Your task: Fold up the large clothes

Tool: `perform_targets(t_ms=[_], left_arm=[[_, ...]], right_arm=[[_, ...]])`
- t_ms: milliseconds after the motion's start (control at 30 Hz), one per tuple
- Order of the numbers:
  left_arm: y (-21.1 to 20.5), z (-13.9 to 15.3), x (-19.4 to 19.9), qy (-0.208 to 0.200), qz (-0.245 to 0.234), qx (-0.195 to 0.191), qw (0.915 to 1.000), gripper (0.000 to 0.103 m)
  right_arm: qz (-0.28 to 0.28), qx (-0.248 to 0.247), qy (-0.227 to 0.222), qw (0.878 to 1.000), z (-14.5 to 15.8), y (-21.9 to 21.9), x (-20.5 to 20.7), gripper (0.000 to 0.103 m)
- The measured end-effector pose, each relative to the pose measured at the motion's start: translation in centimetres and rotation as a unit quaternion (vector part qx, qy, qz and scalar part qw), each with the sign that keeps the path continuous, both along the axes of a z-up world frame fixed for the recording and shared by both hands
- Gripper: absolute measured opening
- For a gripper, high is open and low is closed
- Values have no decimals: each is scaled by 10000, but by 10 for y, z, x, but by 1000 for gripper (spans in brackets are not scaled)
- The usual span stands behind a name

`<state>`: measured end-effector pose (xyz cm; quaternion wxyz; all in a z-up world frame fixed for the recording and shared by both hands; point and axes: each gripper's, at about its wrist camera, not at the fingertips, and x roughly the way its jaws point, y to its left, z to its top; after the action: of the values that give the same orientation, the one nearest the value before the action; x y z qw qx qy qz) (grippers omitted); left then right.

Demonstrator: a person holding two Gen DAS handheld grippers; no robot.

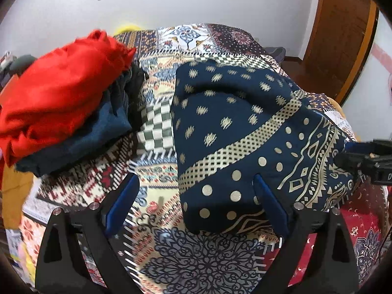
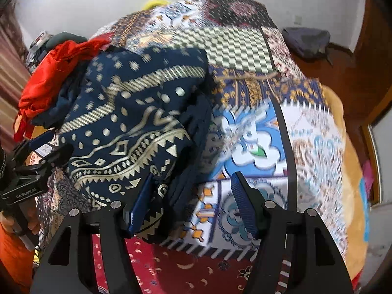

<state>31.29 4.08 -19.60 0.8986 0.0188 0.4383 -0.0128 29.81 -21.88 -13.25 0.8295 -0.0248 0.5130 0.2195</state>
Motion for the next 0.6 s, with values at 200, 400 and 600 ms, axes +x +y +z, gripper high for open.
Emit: perform_targets(t_ms=[200,400,600], left_arm=[[5,23,16,-243,17,328,9992,95],[21,19,67,34,206,-3,9998,95],[25,5,115,332,394,-310,9982,95]], right_arm=[[62,283,-308,9991,25,13,15,61],[217,399,-154,9988,24,36,46,61],[288,219,69,9993,-1,55,71,61]])
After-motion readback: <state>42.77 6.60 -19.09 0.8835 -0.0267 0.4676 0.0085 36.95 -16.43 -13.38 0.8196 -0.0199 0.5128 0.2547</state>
